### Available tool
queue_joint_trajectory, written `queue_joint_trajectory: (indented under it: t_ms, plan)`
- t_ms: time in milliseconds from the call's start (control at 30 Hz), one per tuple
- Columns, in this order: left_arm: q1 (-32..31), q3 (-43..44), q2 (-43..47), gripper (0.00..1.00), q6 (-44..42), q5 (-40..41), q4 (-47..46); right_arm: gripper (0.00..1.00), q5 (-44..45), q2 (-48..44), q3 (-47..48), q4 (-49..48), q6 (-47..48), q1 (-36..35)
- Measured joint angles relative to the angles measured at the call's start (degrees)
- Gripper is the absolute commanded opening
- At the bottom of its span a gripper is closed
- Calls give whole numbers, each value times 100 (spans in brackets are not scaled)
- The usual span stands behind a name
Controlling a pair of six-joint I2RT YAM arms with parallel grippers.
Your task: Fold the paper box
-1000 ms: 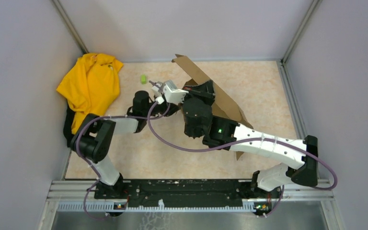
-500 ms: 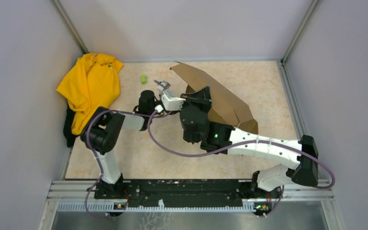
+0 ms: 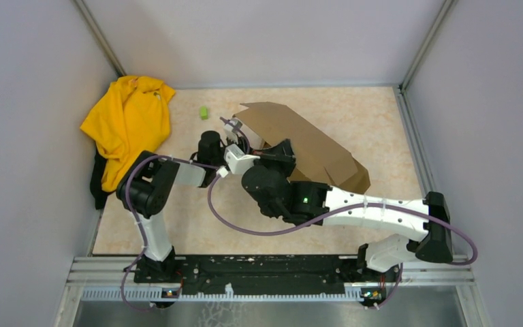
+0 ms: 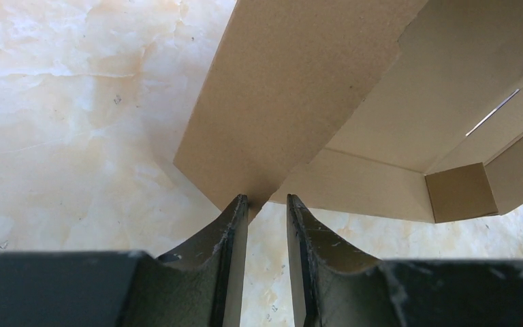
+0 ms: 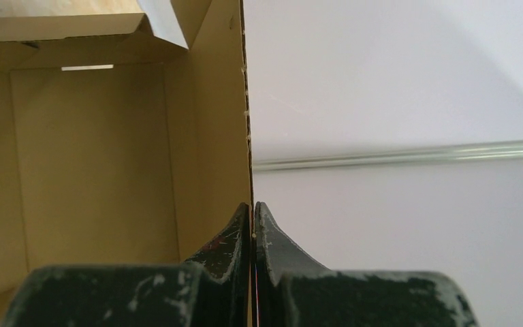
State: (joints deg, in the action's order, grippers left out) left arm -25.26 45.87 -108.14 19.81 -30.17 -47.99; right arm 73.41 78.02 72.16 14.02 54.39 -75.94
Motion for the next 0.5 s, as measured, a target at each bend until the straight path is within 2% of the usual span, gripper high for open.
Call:
queue_joint_trajectory:
  t_ms: [500]
  plan:
    - [0,-188,-85,34,-2,0,-66,0,-269,221,597,1971,-1926,-319]
